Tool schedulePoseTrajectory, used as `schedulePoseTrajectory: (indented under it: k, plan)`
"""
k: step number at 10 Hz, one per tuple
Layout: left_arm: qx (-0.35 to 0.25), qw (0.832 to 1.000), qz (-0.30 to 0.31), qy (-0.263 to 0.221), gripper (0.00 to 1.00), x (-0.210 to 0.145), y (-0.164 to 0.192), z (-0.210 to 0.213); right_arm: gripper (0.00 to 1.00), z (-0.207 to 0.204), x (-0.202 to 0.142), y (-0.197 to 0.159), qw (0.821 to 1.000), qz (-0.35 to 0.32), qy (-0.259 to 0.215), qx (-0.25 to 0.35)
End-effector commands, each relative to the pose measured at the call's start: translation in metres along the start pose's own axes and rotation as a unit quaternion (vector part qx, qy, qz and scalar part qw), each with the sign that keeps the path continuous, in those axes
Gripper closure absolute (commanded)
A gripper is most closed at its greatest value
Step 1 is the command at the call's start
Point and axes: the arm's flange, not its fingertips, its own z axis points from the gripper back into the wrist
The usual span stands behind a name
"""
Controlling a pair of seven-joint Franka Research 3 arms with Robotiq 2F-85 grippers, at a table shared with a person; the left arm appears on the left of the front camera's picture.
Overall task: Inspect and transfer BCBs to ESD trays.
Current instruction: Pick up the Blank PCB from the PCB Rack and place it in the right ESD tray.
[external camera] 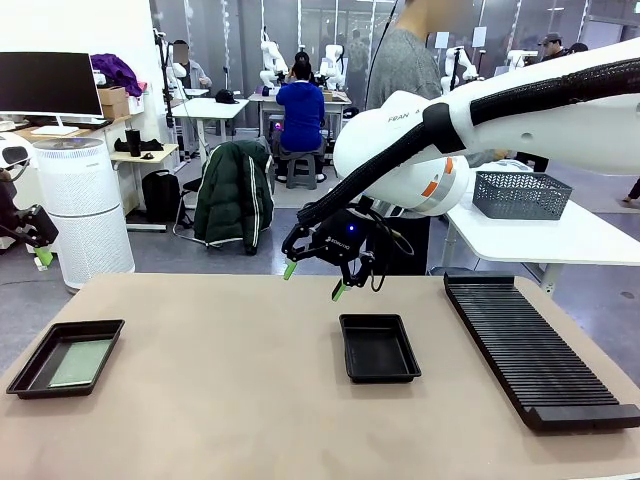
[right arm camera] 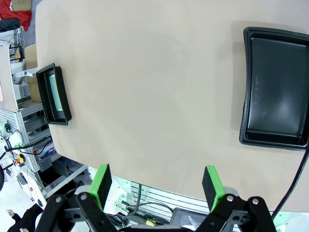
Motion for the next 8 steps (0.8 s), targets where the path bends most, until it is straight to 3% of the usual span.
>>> schedulePoseTrajectory:
  k: [1,8]
  plan:
    - [0.0,1.0,-0.001,-0.006,0.0,-0.0014,0.0005,-0.0031,0.0,0.0008,-0.0007,0.0009,1.0,-0.006,-0.002,-0.003]
    - [0.0,1.0,-0.001,-0.006,0.0,-0.0014,0.0005,-0.0031,0.0,0.0008,-0.0007,0.0009,1.0,-0.006,-0.002,-0.003]
